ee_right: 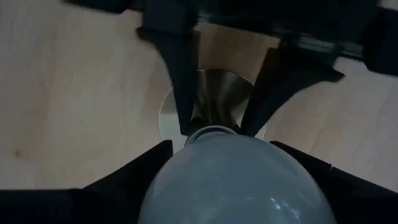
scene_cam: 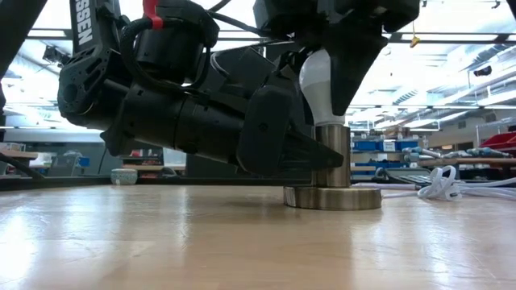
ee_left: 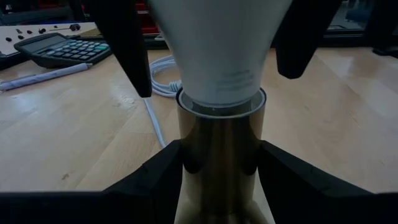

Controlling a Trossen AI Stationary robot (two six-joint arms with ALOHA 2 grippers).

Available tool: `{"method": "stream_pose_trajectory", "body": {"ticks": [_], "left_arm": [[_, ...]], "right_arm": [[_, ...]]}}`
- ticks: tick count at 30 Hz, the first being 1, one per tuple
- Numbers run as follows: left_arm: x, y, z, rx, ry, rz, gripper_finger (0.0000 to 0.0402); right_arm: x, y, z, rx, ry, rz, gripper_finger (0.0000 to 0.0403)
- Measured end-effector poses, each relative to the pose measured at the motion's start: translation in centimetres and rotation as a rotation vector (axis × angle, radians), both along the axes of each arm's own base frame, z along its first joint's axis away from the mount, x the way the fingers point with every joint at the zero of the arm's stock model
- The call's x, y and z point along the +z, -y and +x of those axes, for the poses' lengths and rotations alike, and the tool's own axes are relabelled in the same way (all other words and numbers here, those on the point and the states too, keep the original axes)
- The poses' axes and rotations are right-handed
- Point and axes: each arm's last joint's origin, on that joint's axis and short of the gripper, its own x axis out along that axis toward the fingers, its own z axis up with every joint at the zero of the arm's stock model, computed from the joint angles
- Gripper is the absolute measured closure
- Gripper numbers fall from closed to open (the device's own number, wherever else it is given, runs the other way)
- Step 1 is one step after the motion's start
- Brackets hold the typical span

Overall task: Screw lightbulb
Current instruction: Insert the lightbulb on the lamp

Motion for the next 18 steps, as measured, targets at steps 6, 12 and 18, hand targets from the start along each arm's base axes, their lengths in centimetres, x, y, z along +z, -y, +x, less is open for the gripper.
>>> {"method": "stream_pose_trajectory", "body": {"ticks": [6, 12, 18], "left_arm": [[0.0, 0.02, 0.0, -0.003, 0.0, 0.0, 0.0204], [-0.01, -0.01, 0.0, 0.002, -0.001, 0.001, 0.0204], [-0.01, 0.0, 0.0, 0.001, 0.0, -0.001, 0.0204]], "right_arm": [[0.01, -0.7, -0.2, 0.18, 0.014, -0.057, 0.0136], [0.01, -0.85, -0.27, 0.16, 0.015, -0.088, 0.0128], [0.01, -0.6, -0.16, -0.034, 0.006, -0.036, 0.0139]]}}
